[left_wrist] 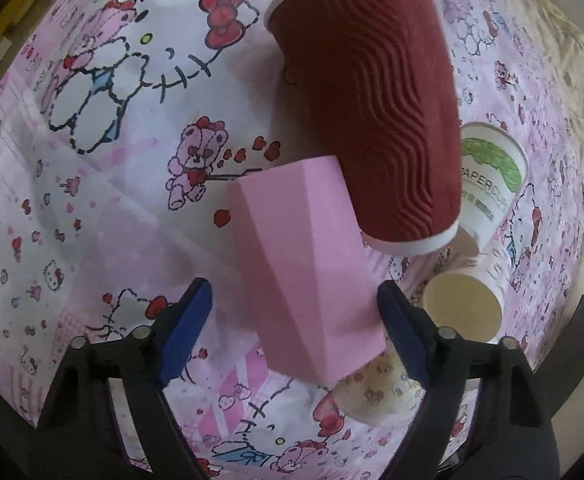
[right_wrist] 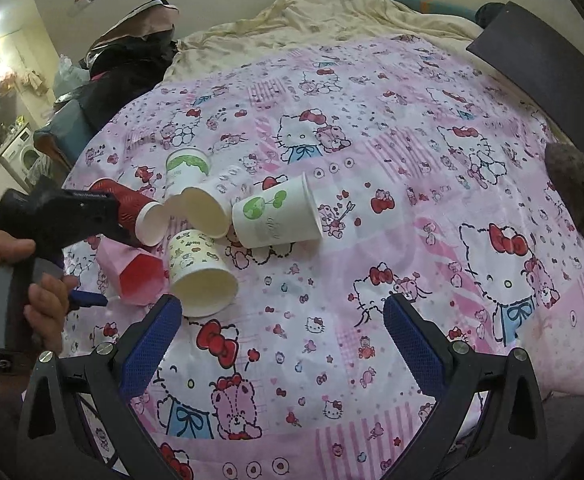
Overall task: Flip cup upside down
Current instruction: 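Move the left tool to the pink hexagonal cup and close on it, then lift the pink hexagonal cup off the bedspread with the left tool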
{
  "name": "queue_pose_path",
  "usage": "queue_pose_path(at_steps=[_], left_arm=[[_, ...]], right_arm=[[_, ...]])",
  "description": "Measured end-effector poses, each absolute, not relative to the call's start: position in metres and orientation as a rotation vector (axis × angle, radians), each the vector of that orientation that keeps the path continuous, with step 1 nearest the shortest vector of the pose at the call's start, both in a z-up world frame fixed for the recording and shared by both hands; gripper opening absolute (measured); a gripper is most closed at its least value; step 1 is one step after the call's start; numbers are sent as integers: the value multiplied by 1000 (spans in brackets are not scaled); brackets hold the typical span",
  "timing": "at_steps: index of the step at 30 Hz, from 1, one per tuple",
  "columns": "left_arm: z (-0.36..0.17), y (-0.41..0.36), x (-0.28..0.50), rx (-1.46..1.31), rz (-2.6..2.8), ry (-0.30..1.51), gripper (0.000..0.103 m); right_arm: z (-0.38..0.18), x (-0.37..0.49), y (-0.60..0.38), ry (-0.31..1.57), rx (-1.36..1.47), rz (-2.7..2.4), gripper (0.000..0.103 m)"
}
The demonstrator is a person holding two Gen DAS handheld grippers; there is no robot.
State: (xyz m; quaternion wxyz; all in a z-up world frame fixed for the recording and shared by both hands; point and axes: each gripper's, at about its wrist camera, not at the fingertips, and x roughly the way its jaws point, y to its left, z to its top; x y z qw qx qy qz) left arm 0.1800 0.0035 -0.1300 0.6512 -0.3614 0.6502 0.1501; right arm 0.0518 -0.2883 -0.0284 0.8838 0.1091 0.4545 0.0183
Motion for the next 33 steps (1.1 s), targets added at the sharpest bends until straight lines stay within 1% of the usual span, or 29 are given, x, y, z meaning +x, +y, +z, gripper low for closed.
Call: queue_pose_path(at_steps=[3, 7, 13, 19, 22, 25, 28, 33], left_arm=[[-132, 2, 183, -837, 311, 1471, 61], [-129, -2, 185, -843, 286, 1493, 60], [-106, -1, 173, -735, 205, 1479, 59], [-82, -7, 137, -555, 54, 1533, 59], [-75, -15, 104, -477, -12, 1559, 59], [-79, -36, 78, -448, -91, 1613, 59], [-82, -56, 59, -394, -109, 1622, 59], [-101, -74, 47, -335, -98, 1653, 59]], right_arm=[[-29, 53, -288, 950, 233, 39, 103], [-29, 53, -291, 949, 251, 35, 103], [-25, 53, -296, 932, 275, 32, 103], [-22, 50, -301, 921, 286, 17, 103], [-21, 48, -307, 915, 294, -3, 103], [-21, 45, -313, 915, 322, -27, 103], [-20, 41, -317, 907, 335, -39, 103], [-21, 40, -317, 908, 316, -51, 103]])
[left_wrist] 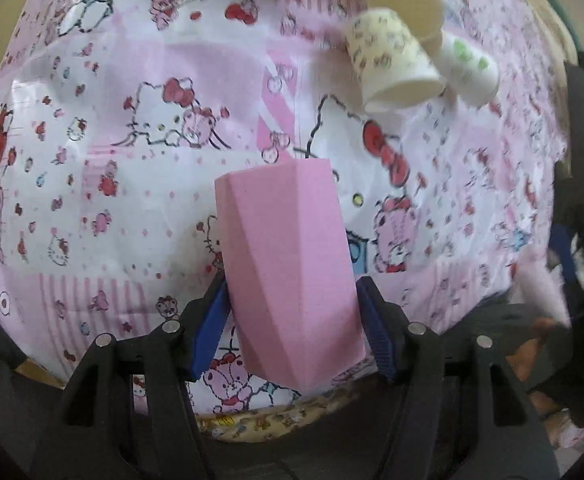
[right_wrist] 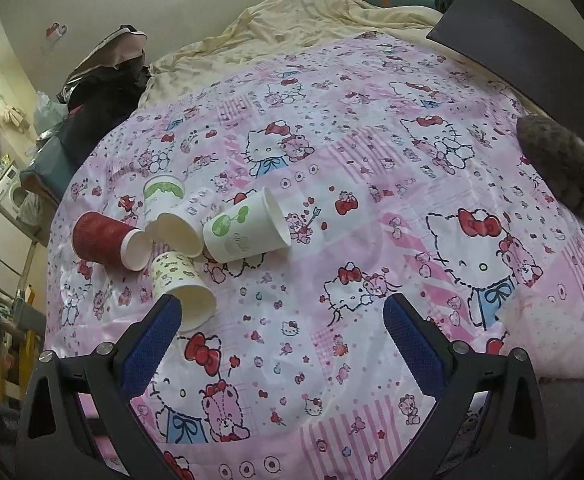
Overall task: Flip cup upside down
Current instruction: 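Lift the pink hexagonal cup off the bedspread with the left tool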
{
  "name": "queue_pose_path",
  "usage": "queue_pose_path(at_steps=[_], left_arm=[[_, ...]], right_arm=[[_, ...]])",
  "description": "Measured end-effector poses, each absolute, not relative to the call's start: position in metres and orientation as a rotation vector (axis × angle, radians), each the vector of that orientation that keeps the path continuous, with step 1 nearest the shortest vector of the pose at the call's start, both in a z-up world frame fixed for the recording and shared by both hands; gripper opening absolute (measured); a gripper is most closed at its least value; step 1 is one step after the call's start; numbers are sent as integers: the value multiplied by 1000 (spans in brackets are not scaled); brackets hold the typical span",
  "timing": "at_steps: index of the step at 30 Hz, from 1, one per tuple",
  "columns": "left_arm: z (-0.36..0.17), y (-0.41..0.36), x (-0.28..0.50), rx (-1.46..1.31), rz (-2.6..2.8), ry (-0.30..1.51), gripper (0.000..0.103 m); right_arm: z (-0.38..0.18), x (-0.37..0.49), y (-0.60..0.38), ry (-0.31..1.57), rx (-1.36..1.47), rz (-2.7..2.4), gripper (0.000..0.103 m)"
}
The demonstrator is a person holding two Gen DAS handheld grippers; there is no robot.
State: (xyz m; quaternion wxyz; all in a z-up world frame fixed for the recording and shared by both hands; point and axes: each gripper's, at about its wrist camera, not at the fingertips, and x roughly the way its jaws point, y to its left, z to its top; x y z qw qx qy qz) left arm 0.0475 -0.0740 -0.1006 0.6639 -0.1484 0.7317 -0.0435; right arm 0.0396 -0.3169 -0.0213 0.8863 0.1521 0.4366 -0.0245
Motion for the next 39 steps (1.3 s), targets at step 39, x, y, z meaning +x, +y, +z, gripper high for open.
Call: queue_pose_path(at_steps=[39], left_arm=[[-83, -60, 64, -247, -210, 1611, 86]], right_arm=[[-24, 40, -312, 923, 305, -27, 103]])
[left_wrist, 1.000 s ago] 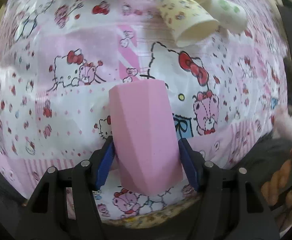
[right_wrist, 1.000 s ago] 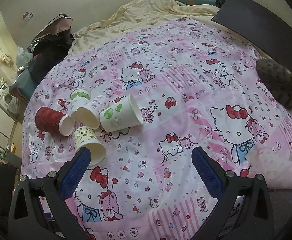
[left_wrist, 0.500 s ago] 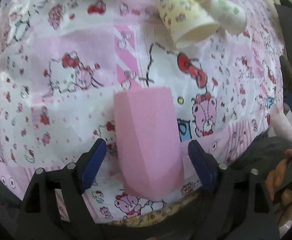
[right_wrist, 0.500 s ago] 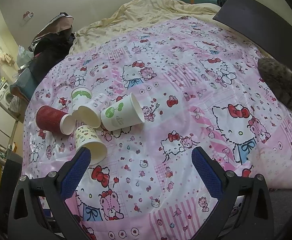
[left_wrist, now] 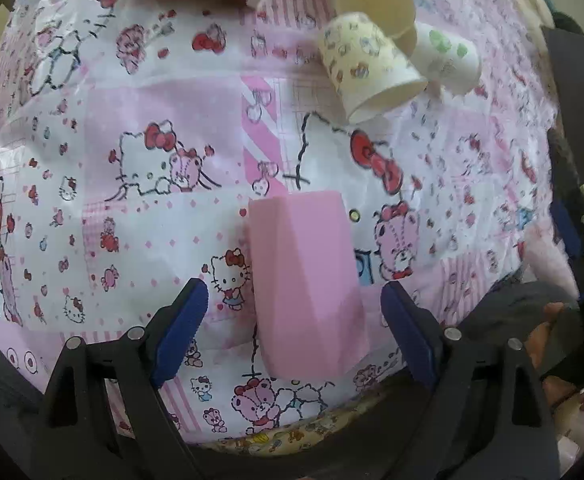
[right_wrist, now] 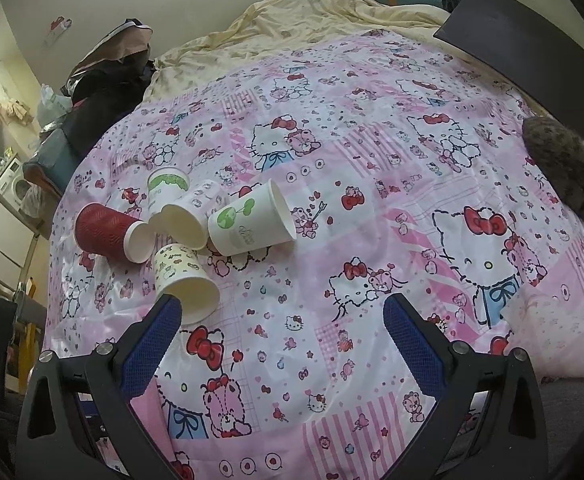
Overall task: Flip cup upside down
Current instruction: 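Lift the pink hexagonal cup off the bedspread with the left tool, then close the right tool on the pink cup while the left tool releases it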
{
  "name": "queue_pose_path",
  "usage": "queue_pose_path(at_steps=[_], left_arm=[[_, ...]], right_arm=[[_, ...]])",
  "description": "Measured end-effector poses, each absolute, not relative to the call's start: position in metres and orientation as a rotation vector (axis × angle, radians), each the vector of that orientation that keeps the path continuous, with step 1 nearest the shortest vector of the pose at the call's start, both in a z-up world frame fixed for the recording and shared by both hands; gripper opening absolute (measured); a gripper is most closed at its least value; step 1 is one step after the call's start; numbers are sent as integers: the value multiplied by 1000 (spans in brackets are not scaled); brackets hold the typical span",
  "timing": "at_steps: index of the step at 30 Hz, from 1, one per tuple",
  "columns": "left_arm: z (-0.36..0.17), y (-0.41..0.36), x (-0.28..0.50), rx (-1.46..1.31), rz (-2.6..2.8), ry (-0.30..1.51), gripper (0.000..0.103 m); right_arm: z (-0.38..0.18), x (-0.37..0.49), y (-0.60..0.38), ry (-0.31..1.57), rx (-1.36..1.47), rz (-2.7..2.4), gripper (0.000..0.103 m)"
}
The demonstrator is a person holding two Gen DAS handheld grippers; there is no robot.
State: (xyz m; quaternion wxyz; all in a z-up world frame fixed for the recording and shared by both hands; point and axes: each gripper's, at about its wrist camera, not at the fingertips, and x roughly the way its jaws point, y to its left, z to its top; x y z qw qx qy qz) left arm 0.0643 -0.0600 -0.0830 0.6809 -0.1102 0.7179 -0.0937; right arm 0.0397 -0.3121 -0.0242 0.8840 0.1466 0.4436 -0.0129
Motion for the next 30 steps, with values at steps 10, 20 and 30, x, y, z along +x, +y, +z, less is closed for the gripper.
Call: queue_pose_path(at_steps=[10, 20, 30], left_arm=[[-19, 11, 60, -226, -84, 1375, 86], [-47, 39, 50, -205, 11, 1295, 103], [-42, 48, 47, -173, 49, 1223, 103]], right_arm=[[-30, 43, -311, 980, 343, 47, 103], [-66, 69, -255, 1415, 495, 453, 89], [-110, 98, -194, 1682, 471, 500, 83]])
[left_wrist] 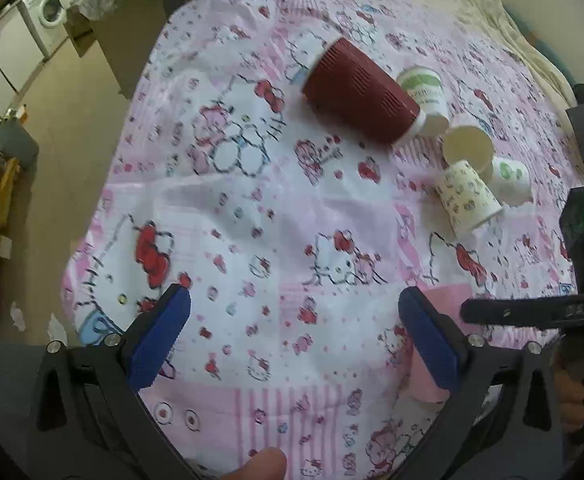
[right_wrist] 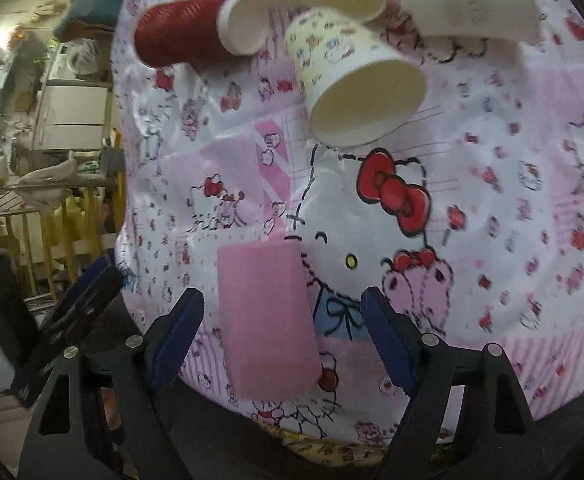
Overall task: Flip cup upside down
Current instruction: 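Close the right tool on the pink cup while the left tool releases it, then rotate the pink cup with the right tool so its base faces up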
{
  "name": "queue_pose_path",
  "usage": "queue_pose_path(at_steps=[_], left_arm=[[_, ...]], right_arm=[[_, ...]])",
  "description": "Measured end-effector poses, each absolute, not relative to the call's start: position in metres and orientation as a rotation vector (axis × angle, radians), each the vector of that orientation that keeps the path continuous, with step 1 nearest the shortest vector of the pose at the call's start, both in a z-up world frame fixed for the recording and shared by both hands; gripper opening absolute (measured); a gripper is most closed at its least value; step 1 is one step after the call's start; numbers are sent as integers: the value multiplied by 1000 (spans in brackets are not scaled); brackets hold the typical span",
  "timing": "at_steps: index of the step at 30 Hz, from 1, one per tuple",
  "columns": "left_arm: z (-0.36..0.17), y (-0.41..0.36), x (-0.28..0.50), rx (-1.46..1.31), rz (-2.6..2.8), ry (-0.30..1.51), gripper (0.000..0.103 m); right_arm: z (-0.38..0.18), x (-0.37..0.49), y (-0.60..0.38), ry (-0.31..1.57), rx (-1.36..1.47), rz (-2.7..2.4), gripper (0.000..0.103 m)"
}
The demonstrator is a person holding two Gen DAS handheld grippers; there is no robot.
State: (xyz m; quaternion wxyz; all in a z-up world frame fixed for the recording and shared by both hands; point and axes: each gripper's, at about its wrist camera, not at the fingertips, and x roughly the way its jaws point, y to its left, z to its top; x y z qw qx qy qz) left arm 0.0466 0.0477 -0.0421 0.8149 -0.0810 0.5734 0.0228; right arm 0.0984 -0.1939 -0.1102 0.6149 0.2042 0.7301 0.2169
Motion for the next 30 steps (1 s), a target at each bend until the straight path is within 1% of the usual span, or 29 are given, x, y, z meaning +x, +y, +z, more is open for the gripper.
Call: queue_pose_path(at_steps=[3, 8, 10, 11, 12, 13, 21, 27, 30], left_arm=[[-41, 50, 49, -150, 62, 1220, 103], [-39, 56, 50, -193, 58, 1221, 103], [-39, 55, 50, -186, 54, 1222, 103], [-39, 54, 50, -185, 51, 1223, 103], [-40, 53, 50, -185, 46, 1226, 103], [-40, 52, 49, -187, 35, 1229, 103], [-36, 39, 43, -227, -102, 1217, 103], [-25, -14, 29, -191, -429, 1208, 102], [-23, -34, 24, -159, -493, 1204, 99]], right_arm=[[-116, 103, -184, 1706, 426, 498, 81], [-123, 103, -176, 1734, 406, 492, 80], [-126, 104, -172, 1738, 393, 491, 71], [-126, 105, -171, 1738, 392, 494, 68], [-127, 105, -171, 1739, 402, 503, 64], [-126, 105, -170, 1736, 411, 515, 57], [-93, 106, -185, 1608, 422, 543, 56], [-56, 113, -214, 1497, 483, 572, 56], [-51, 111, -218, 1468, 478, 575, 56]])
